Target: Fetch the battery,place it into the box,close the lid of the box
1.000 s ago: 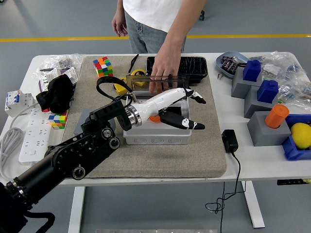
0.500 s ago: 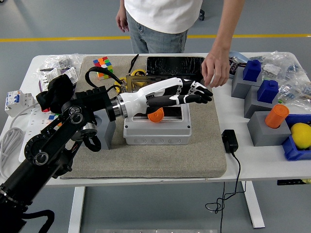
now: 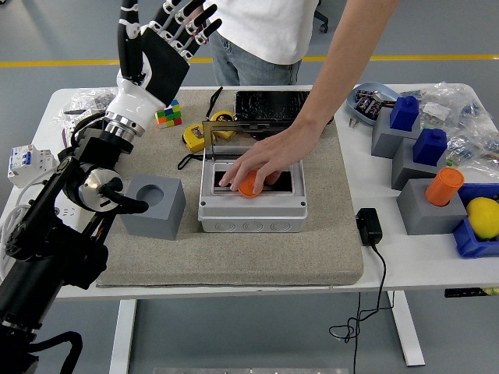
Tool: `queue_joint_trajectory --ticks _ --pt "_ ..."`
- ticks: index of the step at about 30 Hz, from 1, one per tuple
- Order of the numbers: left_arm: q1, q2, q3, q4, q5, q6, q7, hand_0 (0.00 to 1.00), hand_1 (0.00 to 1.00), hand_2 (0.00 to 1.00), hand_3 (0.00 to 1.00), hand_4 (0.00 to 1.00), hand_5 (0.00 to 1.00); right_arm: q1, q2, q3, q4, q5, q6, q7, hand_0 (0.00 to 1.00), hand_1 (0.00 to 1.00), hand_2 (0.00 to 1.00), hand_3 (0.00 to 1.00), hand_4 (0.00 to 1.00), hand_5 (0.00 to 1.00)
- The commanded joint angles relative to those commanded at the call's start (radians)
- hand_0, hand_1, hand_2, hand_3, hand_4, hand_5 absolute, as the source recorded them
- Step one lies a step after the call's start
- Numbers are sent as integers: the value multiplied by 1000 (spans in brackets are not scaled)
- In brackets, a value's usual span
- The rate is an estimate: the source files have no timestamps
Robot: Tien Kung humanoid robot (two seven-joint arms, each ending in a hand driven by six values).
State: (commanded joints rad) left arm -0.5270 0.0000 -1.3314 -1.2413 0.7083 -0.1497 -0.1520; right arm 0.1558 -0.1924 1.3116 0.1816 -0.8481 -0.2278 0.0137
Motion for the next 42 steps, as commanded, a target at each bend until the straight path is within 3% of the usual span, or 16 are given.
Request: queue_joint_trajectory --ticks 4,9,13,20,23,24,28,36,37,42 --pt "5 0 -18 8 153 54 -9 890 940 910 888 998 998 -1 1 -3 1 2 -1 0 817 766 750 798 998 998" --pt "1 2 -29 20 366 84 -15 891 937 902 878 998 998 1 0 -1 1 0 -1 -1 817 766 750 798 998 998" --pt "-9 21 -25 23 535 93 -6 895 924 884 859 998 998 1 0 6 0 -3 0 -2 816 766 750 798 998 998" --pt "-27 57 19 9 828 34 41 938 908 833 810 998 998 3 0 12 -1 -6 0 -1 816 765 750 798 998 998" --pt "-36 68 54 15 958 -21 78 938 908 833 810 998 998 6 1 9 1 -3 -2 1 816 765 750 798 998 998" --pt "-39 73 65 18 997 -37 90 998 937 824 748 998 998 7 1 9 2 -3 -3 2 815 766 750 798 998 998" --pt "-48 85 99 26 1166 -85 118 998 937 824 748 998 998 8 1 12 1 -6 -3 2 815 766 750 798 998 998" --pt "-60 109 166 30 1498 -112 137 998 943 821 729 998 998 7 0 23 0 -12 -1 2 815 765 749 798 998 998" --pt "-60 110 169 30 1521 -113 138 998 940 812 680 998 998 7 0 23 0 -13 -1 2 815 765 750 798 998 998" --pt "-58 126 206 19 1513 -120 138 998 940 812 680 998 998 7 1 26 1 -13 -2 3 815 765 750 798 998 998"
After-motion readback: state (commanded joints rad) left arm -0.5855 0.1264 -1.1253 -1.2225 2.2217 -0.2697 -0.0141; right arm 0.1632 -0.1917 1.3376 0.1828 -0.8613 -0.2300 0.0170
